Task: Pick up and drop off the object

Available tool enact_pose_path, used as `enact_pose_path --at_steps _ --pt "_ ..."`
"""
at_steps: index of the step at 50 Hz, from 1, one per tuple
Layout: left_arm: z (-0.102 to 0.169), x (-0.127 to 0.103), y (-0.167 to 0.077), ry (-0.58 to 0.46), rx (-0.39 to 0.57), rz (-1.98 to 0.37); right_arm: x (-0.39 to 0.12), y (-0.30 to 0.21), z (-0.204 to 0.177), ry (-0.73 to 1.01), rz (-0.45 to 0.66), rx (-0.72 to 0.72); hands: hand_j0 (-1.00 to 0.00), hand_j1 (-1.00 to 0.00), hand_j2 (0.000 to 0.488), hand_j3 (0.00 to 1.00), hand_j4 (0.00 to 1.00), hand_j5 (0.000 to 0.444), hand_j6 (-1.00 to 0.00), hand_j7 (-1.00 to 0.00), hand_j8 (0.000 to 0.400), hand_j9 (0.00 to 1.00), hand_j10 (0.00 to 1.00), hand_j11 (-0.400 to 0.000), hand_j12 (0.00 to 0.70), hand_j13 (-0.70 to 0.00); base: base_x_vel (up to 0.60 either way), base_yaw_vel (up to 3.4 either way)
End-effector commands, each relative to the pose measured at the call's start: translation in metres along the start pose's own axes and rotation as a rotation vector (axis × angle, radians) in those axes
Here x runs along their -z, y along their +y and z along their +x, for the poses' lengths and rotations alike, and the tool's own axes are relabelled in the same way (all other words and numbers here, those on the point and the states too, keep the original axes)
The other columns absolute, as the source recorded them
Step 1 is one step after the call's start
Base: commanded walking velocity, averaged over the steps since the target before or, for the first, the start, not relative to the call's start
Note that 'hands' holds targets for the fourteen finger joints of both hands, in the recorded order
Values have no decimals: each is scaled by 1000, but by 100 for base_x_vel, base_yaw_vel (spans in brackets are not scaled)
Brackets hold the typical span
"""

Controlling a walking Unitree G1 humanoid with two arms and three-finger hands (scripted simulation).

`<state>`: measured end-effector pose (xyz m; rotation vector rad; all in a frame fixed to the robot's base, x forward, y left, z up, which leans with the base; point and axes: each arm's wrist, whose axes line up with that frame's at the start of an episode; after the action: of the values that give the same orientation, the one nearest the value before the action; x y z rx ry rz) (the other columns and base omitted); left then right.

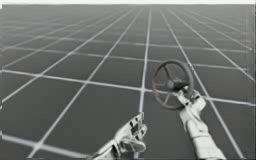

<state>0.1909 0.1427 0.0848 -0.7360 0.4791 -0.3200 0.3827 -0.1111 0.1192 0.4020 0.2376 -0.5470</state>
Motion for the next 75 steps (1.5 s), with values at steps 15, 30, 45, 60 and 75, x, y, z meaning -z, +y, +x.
enact_pose_path --at_steps 15,30,45,60,75 --pt "-2 -2 -4 -6 1 16 -11 4 -2 -31 38 -28 0 0 0 1000 1000 0 0 0 0 1000 1000 -400 0 -700 40 -36" --pt "-2 -2 -4 -6 1 16 -11 4 -2 -31 38 -28 0 0 0 1000 1000 0 0 0 0 1000 1000 -400 0 -700 40 -37" --pt "-2 -2 -4 -6 1 16 -11 4 -2 -31 38 -28 0 0 0 1000 1000 0 0 0 0 1000 1000 -400 0 -700 41 -32" --pt "-2 -2 -4 -6 1 16 -11 4 -2 -31 38 -28 0 0 0 1000 1000 0 0 0 0 1000 1000 -400 0 -700 47 -28" --pt "-2 -2 -4 -6 1 16 -11 4 -2 -31 38 -28 0 0 0 1000 1000 0 0 0 0 1000 1000 -400 0 -700 50 -21"
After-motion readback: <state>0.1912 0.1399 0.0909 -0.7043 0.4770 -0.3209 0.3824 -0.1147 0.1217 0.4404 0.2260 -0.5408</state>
